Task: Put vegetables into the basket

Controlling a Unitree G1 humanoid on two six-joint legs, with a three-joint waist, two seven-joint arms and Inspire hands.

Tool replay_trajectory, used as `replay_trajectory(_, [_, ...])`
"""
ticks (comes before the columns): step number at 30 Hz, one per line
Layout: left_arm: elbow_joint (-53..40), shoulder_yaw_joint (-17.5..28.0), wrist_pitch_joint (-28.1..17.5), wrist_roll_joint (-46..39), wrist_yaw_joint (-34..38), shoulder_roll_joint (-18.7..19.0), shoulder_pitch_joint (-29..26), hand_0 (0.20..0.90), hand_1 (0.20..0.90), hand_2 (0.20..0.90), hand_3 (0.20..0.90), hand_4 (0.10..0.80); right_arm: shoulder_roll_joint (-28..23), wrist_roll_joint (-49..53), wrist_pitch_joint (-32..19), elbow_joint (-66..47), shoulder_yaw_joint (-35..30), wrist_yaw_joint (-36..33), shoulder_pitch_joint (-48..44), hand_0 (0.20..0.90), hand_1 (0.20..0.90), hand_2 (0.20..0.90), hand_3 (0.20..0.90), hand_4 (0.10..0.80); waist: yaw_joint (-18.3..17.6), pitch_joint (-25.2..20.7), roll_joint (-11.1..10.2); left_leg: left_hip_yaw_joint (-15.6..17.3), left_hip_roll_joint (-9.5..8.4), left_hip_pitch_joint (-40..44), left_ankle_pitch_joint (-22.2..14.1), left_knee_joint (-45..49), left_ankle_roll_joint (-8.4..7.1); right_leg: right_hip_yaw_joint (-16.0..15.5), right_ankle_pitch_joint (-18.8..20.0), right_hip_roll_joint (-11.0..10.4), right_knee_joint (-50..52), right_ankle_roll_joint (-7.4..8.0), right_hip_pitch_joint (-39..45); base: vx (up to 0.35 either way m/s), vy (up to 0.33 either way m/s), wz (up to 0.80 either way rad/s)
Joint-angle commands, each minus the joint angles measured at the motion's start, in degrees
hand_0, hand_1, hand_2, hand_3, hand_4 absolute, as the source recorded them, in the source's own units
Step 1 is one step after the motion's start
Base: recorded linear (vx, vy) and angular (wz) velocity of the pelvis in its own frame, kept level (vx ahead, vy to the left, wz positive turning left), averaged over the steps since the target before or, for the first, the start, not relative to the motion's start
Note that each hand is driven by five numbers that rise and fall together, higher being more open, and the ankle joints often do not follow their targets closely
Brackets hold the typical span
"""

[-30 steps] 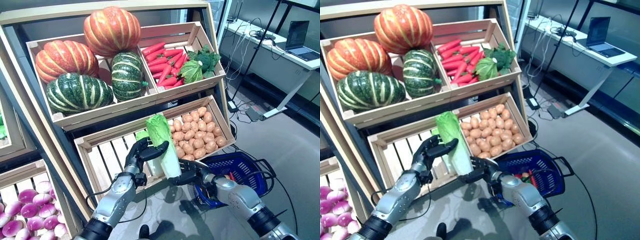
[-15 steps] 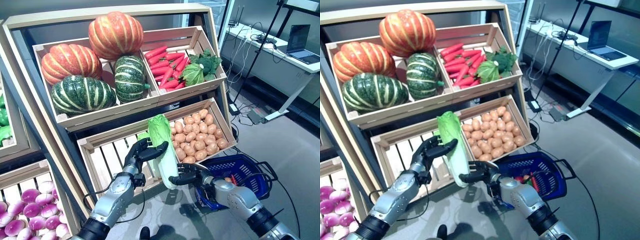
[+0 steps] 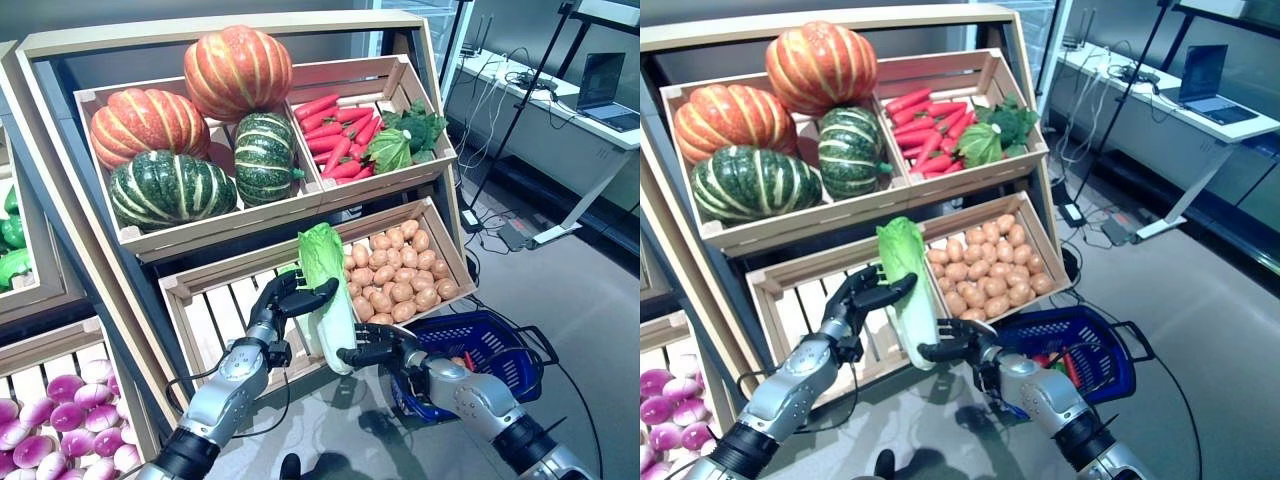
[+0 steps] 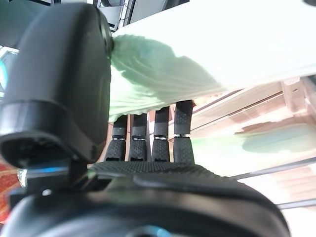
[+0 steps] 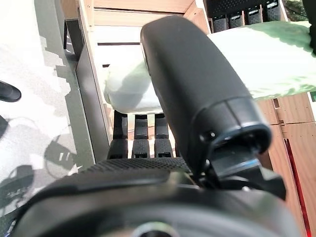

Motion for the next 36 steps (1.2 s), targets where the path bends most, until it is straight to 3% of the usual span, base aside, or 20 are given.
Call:
replay_trajectory(1, [-2.2, -3.7, -8.2, -1.6, -2.2, -2.6, -9.1, 0.900, 0.900, 0.900, 0.900, 0.800, 6.4, 10.2, -14.9, -6.7, -3.1, 2.4, -6.3, 0.300, 0.300, 0.300, 0.300, 0.400, 0.5, -2.3, -1.0, 0.3, 1.63, 4.4, -5.8, 0.1, -0.88, 1.7, 6.9, -4.0, 0.0, -0.77, -4.6, 0.000, 0.000, 0.00])
replay_trajectory(11, [1.6, -1.3, -11.7, -1.9, -6.6, -2.1, -6.6, 0.900, 0.900, 0.900, 0.900, 0.800, 2.0, 12.8, -20.1, -12.1, -10.9, 4.6, -3.1, 0.300, 0.300, 0.300, 0.300, 0.400, -0.9, -1.9, -1.0, 1.1, 1.83, 4.5, -6.2, 0.1, -0.85, 2.2, 6.7, -3.4, 0.0, -0.74, -4.9, -0.002, 0.000, 0.00])
replay_trajectory(20, [2.7, 1.2, -11.9, -3.1, -9.5, -2.1, -5.4, 0.900, 0.900, 0.900, 0.900, 0.800, 2.1, 14.3, -25.5, -11.6, -17.1, 5.3, 0.1, 0.300, 0.300, 0.300, 0.300, 0.400, -1.7, -1.7, -0.9, 1.8, 2.24, 4.4, -6.4, 0.1, -0.73, 2.8, 6.4, -3.1, 0.0, -0.80, -5.1, -0.011, -0.003, -0.06])
replay_trajectory(36, [1.2, 5.5, -12.8, -6.7, -12.0, -2.6, -1.9, 0.900, 0.900, 0.900, 0.900, 0.800, 4.8, 13.1, -38.4, -6.8, -29.1, -5.5, 5.6, 0.300, 0.300, 0.300, 0.300, 0.400, -3.2, -1.3, -1.0, 3.4, 3.21, 3.4, -6.1, 0.1, -0.83, 4.7, 6.2, -2.1, 0.0, -1.17, -6.2, -0.014, 0.001, -0.08])
